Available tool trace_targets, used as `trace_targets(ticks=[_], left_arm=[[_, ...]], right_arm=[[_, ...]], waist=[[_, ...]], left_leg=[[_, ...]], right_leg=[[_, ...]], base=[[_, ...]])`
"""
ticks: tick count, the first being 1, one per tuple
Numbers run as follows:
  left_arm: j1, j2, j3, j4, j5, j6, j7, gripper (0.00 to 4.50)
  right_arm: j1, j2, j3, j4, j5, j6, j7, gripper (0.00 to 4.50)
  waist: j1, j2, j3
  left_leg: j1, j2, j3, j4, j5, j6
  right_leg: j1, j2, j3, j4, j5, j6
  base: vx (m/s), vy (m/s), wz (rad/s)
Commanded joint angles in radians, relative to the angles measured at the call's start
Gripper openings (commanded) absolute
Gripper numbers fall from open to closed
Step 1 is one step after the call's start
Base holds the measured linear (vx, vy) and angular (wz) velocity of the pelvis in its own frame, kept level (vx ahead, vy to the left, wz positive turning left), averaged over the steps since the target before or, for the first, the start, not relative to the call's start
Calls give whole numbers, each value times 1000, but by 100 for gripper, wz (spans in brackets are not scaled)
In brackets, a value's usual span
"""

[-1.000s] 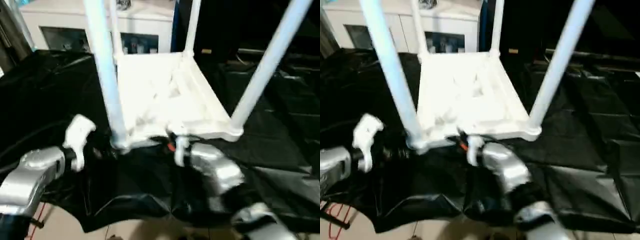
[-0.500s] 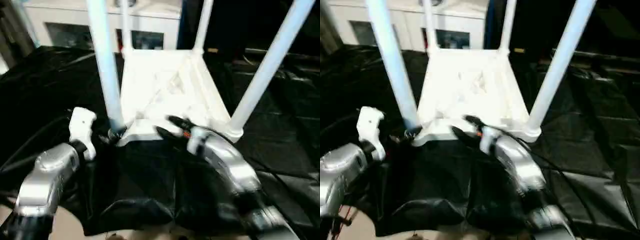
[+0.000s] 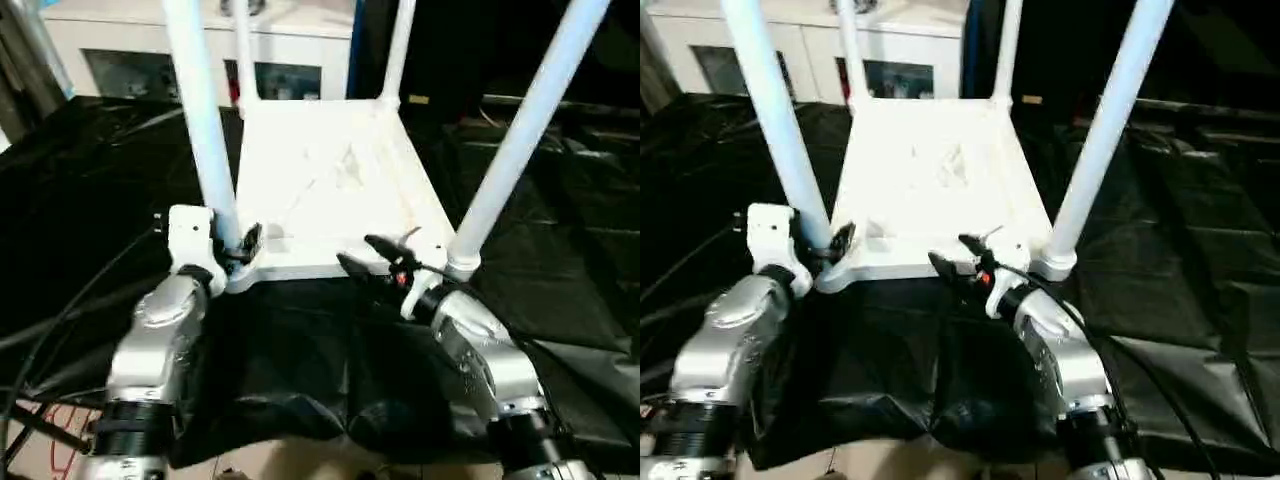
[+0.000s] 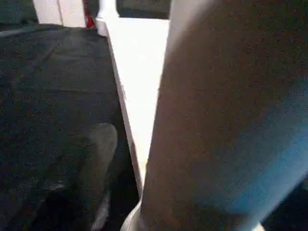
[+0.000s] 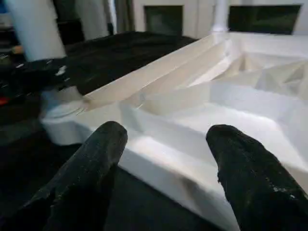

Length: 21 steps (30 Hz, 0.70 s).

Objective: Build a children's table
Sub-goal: Flip table

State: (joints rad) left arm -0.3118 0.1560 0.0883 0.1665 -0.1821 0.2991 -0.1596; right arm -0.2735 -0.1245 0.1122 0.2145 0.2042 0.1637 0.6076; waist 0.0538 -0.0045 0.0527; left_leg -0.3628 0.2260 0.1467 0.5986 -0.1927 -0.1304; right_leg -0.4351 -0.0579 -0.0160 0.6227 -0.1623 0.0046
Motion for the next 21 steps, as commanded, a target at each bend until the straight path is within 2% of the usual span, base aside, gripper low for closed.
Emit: trace_targets(ticks=[1,4,5,7,8,10,12,15,16,19,21], left_arm=[[8,-3,12,-8,-3,-2,18,381],[28,8,-16,-12,20,-5,7,359],[31,8,-19,-10,23,-6,6,336],[36,7,-22,-4,31,-10,10,328],[37,5,-24,-1,31,-11,8,307],[40,0,-24,0,35,-9,10,307],[42,-5,-24,-1,38,-6,10,280],[40,-12,-15,-3,29,-8,18,270],[39,-13,-12,-3,27,-10,21,246],[33,-32,16,-8,-6,-18,29,229],[24,-74,65,-26,-85,-16,19,220]], right_arm=[[3,-7,14,-34,20,21,23,320],[15,-34,43,-58,32,24,96,320],[17,-41,48,-66,39,30,113,320],[20,-56,57,-81,48,36,146,320],[20,-60,59,-85,50,36,156,320],[19,-63,57,-91,50,42,160,320],[16,-66,57,-91,48,43,160,320],[13,-67,60,-87,49,40,162,320],[13,-67,61,-86,50,39,162,320],[14,-66,63,-86,50,41,164,320],[14,-63,59,-79,41,47,155,320]], waist=[[4,12,-66],[5,13,-67],[5,14,-67],[5,15,-68],[5,15,-67],[5,14,-67],[5,13,-66],[5,12,-65],[5,9,-65],[4,11,-65],[3,7,-65]], left_leg=[[-9,-23,20,-68,-250,15],[-9,-20,18,-69,-243,22],[-8,-19,19,-70,-246,27],[-9,-18,18,-70,-237,29],[-9,-18,19,-70,-239,31],[-8,-19,19,-69,-238,32],[-9,-19,20,-69,-238,30],[-10,-20,19,-70,-244,28],[-10,-19,20,-70,-245,28],[-10,-19,19,-70,-247,27],[-12,-20,20,-69,-239,28]], right_leg=[[61,-28,15,-89,-293,-134],[61,-29,14,-85,-258,-149],[63,-29,13,-85,-245,-154],[65,-29,13,-83,-228,-157],[63,-30,13,-84,-225,-162],[63,-30,13,-85,-229,-162],[63,-31,14,-86,-241,-160],[63,-32,13,-88,-268,-152],[63,-32,13,-89,-272,-150],[62,-32,13,-89,-281,-147],[64,-32,13,-90,-278,-148]], base=[[0,0,0],[0,0,0],[0,0,0],[0,0,0],[0,0,0],[0,0,0],[0,0,0],[0,0,0],[0,0,0],[0,0,0],[0,0,0]])
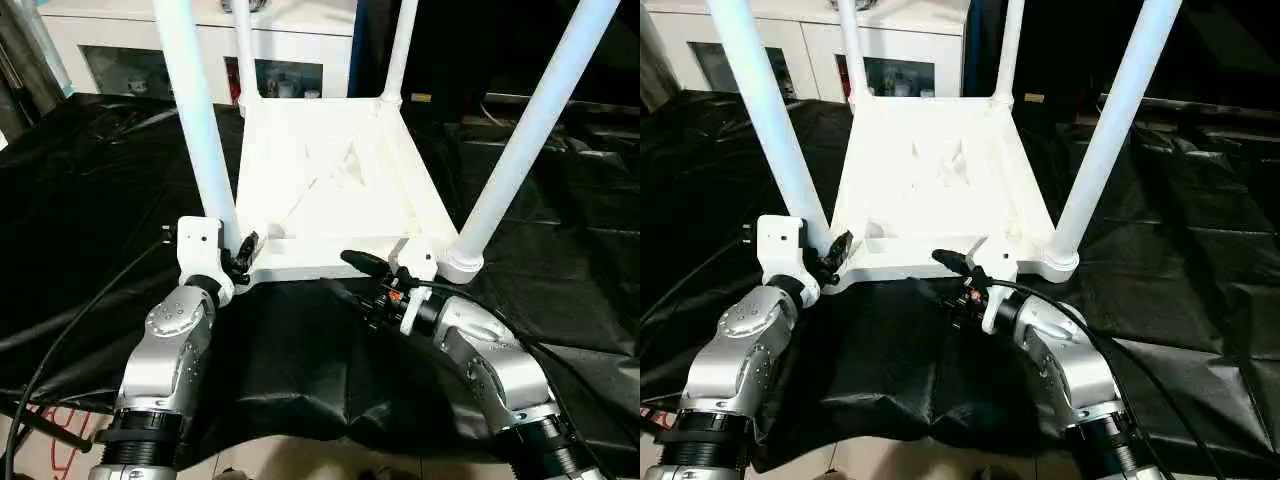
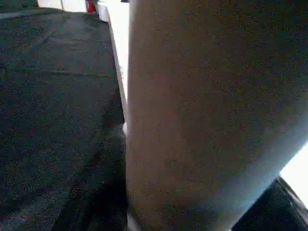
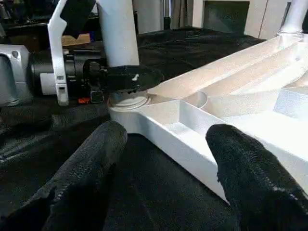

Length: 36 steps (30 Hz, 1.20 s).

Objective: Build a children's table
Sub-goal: Flip table

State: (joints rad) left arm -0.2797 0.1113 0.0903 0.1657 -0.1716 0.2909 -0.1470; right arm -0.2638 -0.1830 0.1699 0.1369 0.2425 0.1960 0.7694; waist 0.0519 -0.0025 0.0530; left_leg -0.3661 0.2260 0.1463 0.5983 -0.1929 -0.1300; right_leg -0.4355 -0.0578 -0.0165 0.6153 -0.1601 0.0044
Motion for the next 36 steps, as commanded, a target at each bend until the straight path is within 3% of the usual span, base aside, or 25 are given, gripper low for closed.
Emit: trace_targets(ticks=[1,6,8,10,11,13,14,16,17,19,22,24,29,32,36], left_arm=[[-11,-41,77,-31,-117,-7,6,219],[-48,-135,163,-108,-349,81,-15,219],[-52,-147,164,-123,-372,99,-26,219],[-49,-149,144,-129,-346,113,-43,219],[-48,-149,137,-131,-340,115,-50,214],[-46,-155,131,-136,-341,124,-53,214],[-45,-162,128,-141,-344,133,-57,212],[-45,-163,128,-144,-345,137,-56,212],[-47,-163,129,-148,-353,149,-51,212],[-47,-162,129,-150,-359,155,-48,212],[-46,-157,127,-155,-375,164,-43,212],[-45,-156,125,-157,-375,170,-47,212],[-38,-156,110,-164,-358,184,-64,212],[-33,-148,89,-166,-345,185,-80,212],[-30,-143,73,-170,-340,189,-88,212]], right_arm=[[4,-5,0,1,1,16,-10,320],[4,-2,-4,-6,11,15,-1,320],[3,0,-6,-6,16,16,1,320],[-13,17,-30,16,23,27,-35,320],[-20,23,-39,27,21,32,-54,355],[-40,44,-68,59,20,34,-109,355],[-64,77,-112,90,37,37,-175,363],[-74,94,-133,99,51,35,-200,377],[-96,141,-186,107,109,45,-245,397],[-104,157,-202,107,133,51,-255,406],[-119,188,-230,108,173,58,-271,415],[-144,222,-273,121,223,70,-295,447],[-208,261,-361,182,283,78,-370,450],[-279,275,-432,268,330,77,-457,450],[-324,281,-472,328,354,72,-497,450]], waist=[[5,6,-65],[8,3,-66],[9,4,-65],[11,7,-65],[12,8,-66],[11,9,-67],[12,10,-69],[13,11,-70],[14,21,-68],[17,15,-71],[19,21,-72],[17,21,-72],[14,24,-70],[17,27,-73],[16,27,-75]], left_leg=[[-8,-21,20,-68,-237,26],[-11,-23,24,-63,-215,34],[-11,-23,25,-62,-214,37],[-11,-22,25,-62,-210,42],[-11,-21,24,-65,-200,45],[-10,-21,24,-65,-195,44],[-5,-21,26,-62,-192,39],[-2,-21,26,-62,-186,40],[-1,-19,26,-64,-187,40],[-4,-20,24,-64,-177,39],[-7,-21,24,-63,-147,39],[-6,-21,24,-64,-156,36],[-3,-22,25,-65,-172,22],[-1,-23,26,-63,-154,14],[-6,-26,25,-62,-136,12]], right_leg=[[64,-33,14,-81,-280,-150],[64,-34,15,-79,-278,-165],[62,-32,15,-81,-282,-171],[61,-30,14,-82,-270,-171],[62,-29,13,-81,-252,-165],[61,-30,13,-80,-243,-167],[59,-31,14,-79,-236,-170],[58,-30,15,-78,-222,-172],[56,-27,14,-75,-183,-178],[65,-28,13,-70,-167,-175],[68,-30,13,-65,-124,-182],[69,-31,13,-66,-131,-185],[65,-31,14,-69,-166,-174],[65,-30,13,-65,-136,-170],[71,-30,11,-60,-100,-173]], base=[[0,0,0],[0,0,0],[0,0,0],[0,0,0],[0,0,0],[0,0,0],[0,0,0],[0,0,0],[0,0,0],[0,0,0],[0,0,0],[0,0,0],[0,0,0],[0,0,0],[0,0,0]])
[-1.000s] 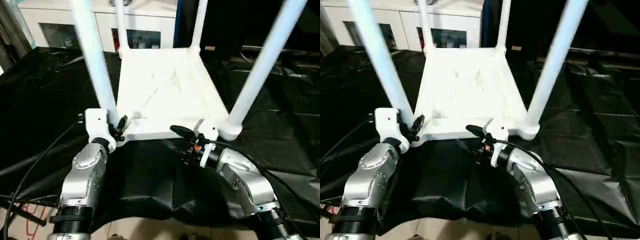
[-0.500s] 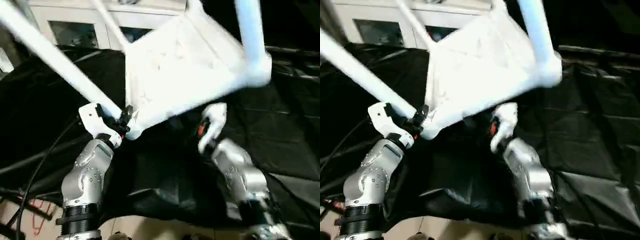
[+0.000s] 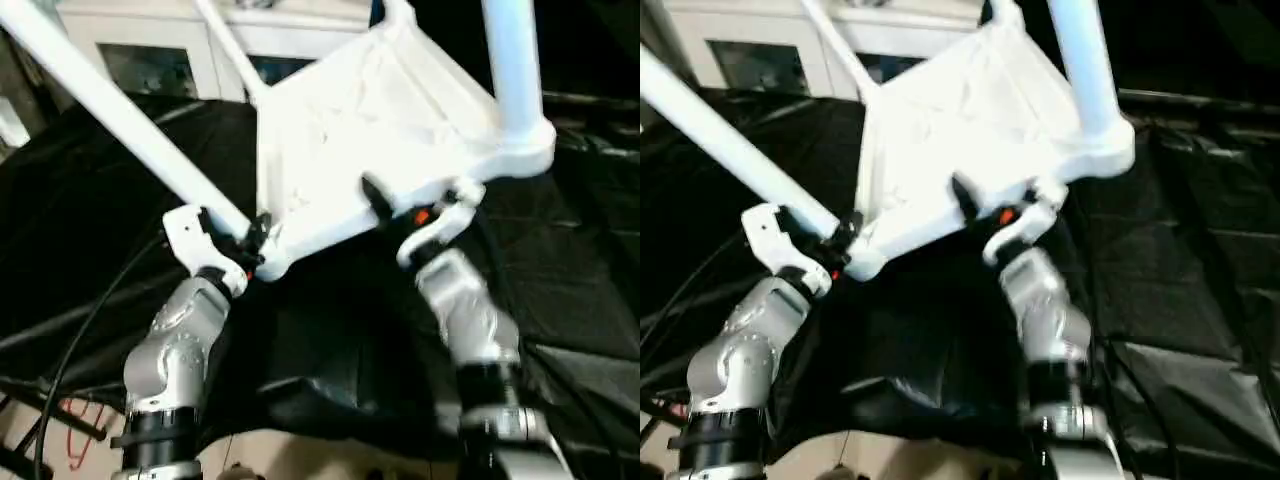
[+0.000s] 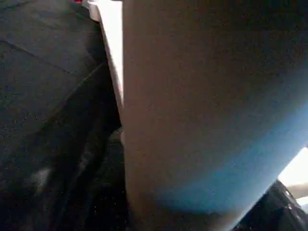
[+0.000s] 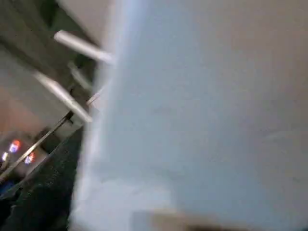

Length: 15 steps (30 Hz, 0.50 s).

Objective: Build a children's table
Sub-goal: Flip table

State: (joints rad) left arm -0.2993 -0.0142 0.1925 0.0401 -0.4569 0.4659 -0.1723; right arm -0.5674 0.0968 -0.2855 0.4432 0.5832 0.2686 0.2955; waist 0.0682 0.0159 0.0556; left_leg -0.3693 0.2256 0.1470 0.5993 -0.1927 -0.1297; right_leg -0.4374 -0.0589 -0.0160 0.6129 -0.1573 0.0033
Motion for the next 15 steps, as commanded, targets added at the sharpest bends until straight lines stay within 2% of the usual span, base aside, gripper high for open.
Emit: trace_targets(ticks=[1,2,3,4,5,7,9,10,11,13,14,15], left_arm=[[-9,-16,-33,-47,-52,15,-65,212],[-4,-7,-50,-52,-39,15,-73,212],[4,3,-69,-55,-21,13,-83,212],[7,6,-80,-55,-13,11,-90,212],[8,7,-83,-55,-11,10,-92,212],[11,7,-93,-55,-10,12,-99,212],[12,11,-97,-57,-10,15,-103,212],[14,15,-103,-57,-6,17,-107,212],[15,20,-110,-57,-1,20,-112,212],[16,21,-115,-57,2,22,-114,212],[16,21,-116,-56,4,19,-113,212],[16,21,-117,-55,5,17,-113,212]], right_arm=[[-27,2,-21,31,14,-4,-26,450],[-38,5,-32,46,21,-3,-33,450],[-49,9,-44,60,32,1,-38,421],[-52,12,-53,65,40,4,-42,421],[-54,13,-56,68,43,4,-44,414],[-65,16,-72,84,51,3,-50,408],[-67,17,-81,90,60,0,-51,379],[-70,17,-88,96,69,0,-55,371],[-73,15,-92,103,73,-2,-56,371],[-76,12,-94,108,72,-4,-54,363],[-77,11,-97,111,72,-5,-52,348],[-78,10,-99,112,72,-6,-51,334]], waist=[[0,8,-78],[-1,8,-79],[-4,8,-78],[-4,8,-78],[-3,4,-79],[-6,5,-78],[-6,5,-78],[-5,14,-78],[-8,9,-77],[-7,9,-78],[-7,12,-77],[-8,11,-77]], left_leg=[[-3,-25,25,-63,-133,13],[-3,-25,25,-62,-126,14],[-3,-26,26,-62,-130,17],[-2,-25,25,-62,-132,17],[-3,-25,26,-62,-128,20],[-3,-25,26,-62,-128,22],[-5,-26,27,-61,-118,22],[-3,-26,26,-61,-120,20],[-3,-26,27,-61,-128,20],[-3,-27,28,-60,-131,20],[-3,-27,27,-61,-135,18],[-4,-27,27,-62,-140,16]], right_leg=[[73,-29,11,-58,-99,-173],[74,-29,11,-57,-90,-175],[73,-29,11,-57,-94,-177],[73,-29,10,-58,-101,-176],[74,-30,11,-56,-105,-176],[74,-30,10,-57,-109,-175],[76,-30,11,-56,-98,-178],[74,-30,11,-55,-100,-179],[74,-29,10,-59,-112,-178],[74,-29,11,-60,-122,-177],[73,-30,11,-60,-137,-177],[74,-29,10,-62,-150,-173]], base=[[0,0,0],[0,0,0],[0,0,0],[0,0,0],[0,0,0],[0,0,0],[0,0,0],[0,0,0],[0,0,0],[0,0,0],[0,0,0],[0,0,0]])
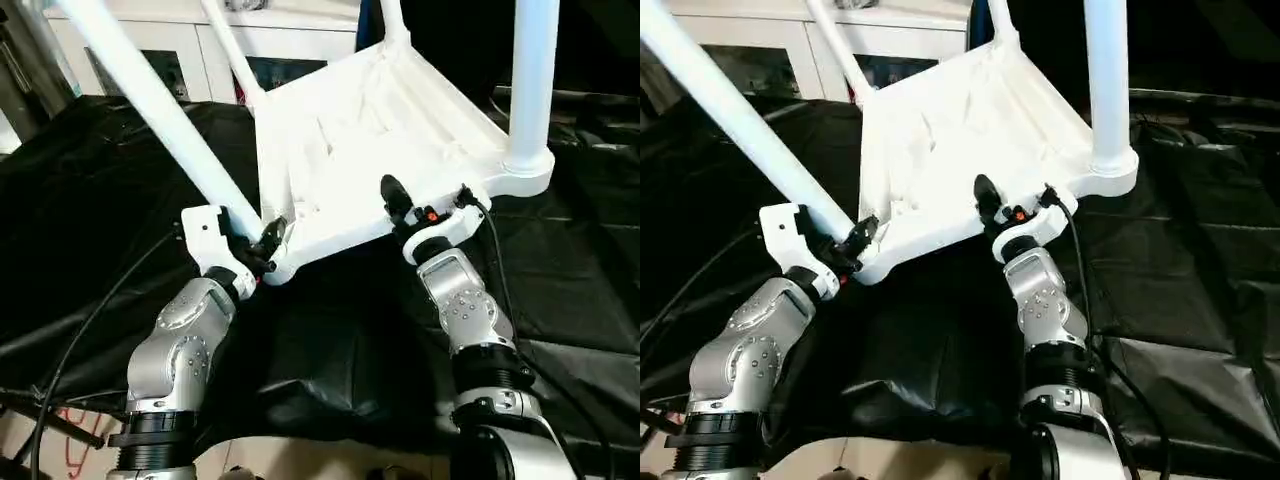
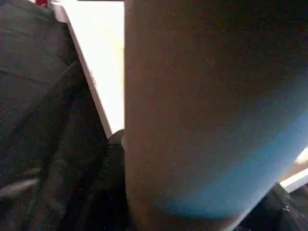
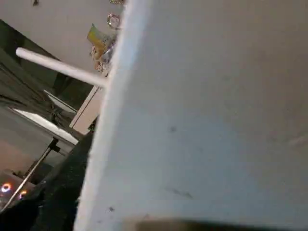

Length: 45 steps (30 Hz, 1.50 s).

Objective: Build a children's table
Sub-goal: Flip table

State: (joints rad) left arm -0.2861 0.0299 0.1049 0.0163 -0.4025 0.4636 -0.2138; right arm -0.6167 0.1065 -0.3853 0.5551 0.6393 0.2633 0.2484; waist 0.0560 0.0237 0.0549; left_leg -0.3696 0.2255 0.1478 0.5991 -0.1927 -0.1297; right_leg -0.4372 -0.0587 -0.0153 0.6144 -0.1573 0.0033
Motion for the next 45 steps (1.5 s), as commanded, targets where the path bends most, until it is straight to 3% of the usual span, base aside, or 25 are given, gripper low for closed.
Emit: trace_targets(ticks=[1,10,13,14,25,26,30,32,34,35,36,37,39,40,45], left_arm=[[3,-24,-30,-31,-48,18,-72,212],[4,-22,-29,-25,-44,13,-63,212],[4,-21,-29,-19,-42,8,-68,212],[3,-21,-28,-15,-43,5,-72,268],[99,215,-135,-73,-4,86,-294,337],[119,233,-139,-91,-16,103,-317,352],[190,305,-167,-186,-34,121,-389,384],[194,311,-174,-203,-30,119,-388,411],[183,317,-198,-227,-38,128,-404,416],[173,330,-249,-269,-32,130,-437,421],[173,330,-249,-269,-32,130,-437,421],[170,336,-271,-291,-30,138,-447,430],[166,343,-301,-316,-15,154,-451,450],[164,344,-306,-320,-9,157,-450,450],[115,337,-308,-318,41,115,-411,450]], right_arm=[[-30,0,-1,2,16,-1,-3,328],[-27,-3,-8,-5,13,-4,-3,244],[-26,-5,-8,-10,13,-5,-3,241],[-26,-6,-7,-12,12,-5,-3,235],[-22,-23,6,-49,-10,-26,-31,221],[-20,-25,9,-60,-18,-32,-37,220],[-18,-41,-1,-102,-52,-67,-84,220],[-18,-48,-3,-105,-62,-76,-95,219],[-15,-62,8,-103,-94,-97,-102,218],[-11,-75,17,-108,-125,-114,-118,218],[-11,-75,17,-108,-125,-114,-118,218],[-7,-83,27,-117,-144,-119,-124,218],[6,-103,63,-145,-194,-114,-131,218],[11,-110,77,-156,-212,-109,-133,218],[43,-159,148,-223,-307,-88,-162,218]], waist=[[4,3,-76],[4,4,-79],[4,4,-80],[4,4,-80],[1,11,-77],[3,16,-78],[3,17,-74],[9,20,-74],[19,18,-72],[26,26,-72],[26,26,-72],[26,23,-71],[27,26,-74],[24,20,-74],[24,20,-74]], left_leg=[[-3,-27,27,-61,-140,16],[-4,-27,27,-59,-120,24],[-4,-27,27,-59,-115,28],[-5,-27,27,-58,-112,30],[0,-26,29,-61,-121,24],[2,-25,28,-61,-125,17],[3,-26,29,-64,-153,9],[12,-23,33,-63,-172,8],[9,-24,32,-66,-184,0],[10,-25,30,-66,-189,-9],[10,-25,30,-66,-189,-9],[8,-25,30,-66,-189,-12],[3,-27,29,-64,-155,-18],[-1,-30,30,-63,-142,-18],[0,-33,30,-62,-140,-24]], right_leg=[[73,-30,10,-64,-154,-171],[73,-28,10,-61,-134,-175],[73,-28,10,-60,-123,-179],[74,-29,9,-60,-118,-180],[68,-28,10,-57,-143,-183],[67,-29,10,-57,-147,-184],[63,-27,11,-60,-198,-170],[53,-26,12,-64,-212,-166],[55,-26,13,-65,-241,-157],[54,-27,12,-65,-256,-142],[54,-27,12,-65,-256,-142],[55,-27,13,-65,-254,-137],[61,-26,13,-59,-221,-130],[64,-25,13,-59,-209,-124],[63,-22,14,-66,-260,-88]], base=[[0,0,0],[0,0,0],[0,0,0],[0,0,0],[0,0,0],[0,0,0],[0,0,0],[0,0,0],[0,0,0],[0,0,0],[0,0,0],[0,0,0],[0,0,0],[0,0,0],[0,0,0]])
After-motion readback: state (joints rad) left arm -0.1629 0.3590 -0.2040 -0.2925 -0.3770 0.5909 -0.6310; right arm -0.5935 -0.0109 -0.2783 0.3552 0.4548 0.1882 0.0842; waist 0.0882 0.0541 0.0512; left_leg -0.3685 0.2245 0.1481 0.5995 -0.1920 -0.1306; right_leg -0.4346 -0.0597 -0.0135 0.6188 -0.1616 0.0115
